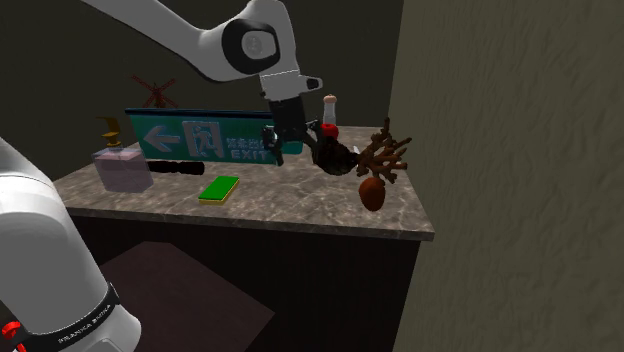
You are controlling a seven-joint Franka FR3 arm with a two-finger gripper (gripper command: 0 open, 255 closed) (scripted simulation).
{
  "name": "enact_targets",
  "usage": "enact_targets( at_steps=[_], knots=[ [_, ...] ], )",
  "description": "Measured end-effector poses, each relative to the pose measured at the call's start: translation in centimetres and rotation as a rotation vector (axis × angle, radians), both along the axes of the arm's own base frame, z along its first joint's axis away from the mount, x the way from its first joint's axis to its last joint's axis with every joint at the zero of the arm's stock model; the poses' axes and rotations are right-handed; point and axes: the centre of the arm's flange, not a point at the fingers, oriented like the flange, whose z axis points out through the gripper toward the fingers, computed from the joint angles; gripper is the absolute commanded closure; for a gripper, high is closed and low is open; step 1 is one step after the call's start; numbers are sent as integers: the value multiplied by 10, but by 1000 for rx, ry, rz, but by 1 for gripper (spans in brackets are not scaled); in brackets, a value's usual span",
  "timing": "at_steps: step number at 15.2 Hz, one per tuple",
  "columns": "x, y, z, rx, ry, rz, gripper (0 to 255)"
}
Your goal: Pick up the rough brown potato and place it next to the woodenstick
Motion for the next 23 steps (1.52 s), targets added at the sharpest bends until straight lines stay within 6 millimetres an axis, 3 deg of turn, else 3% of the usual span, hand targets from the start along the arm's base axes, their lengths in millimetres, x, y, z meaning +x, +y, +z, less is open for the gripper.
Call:
enact_targets(
  at_steps=[15, 23],
  knots=[
    [112, -116, -73, -146, -18, 119, 0],
    [120, -134, -110, -154, -19, 126, 0]
  ],
)
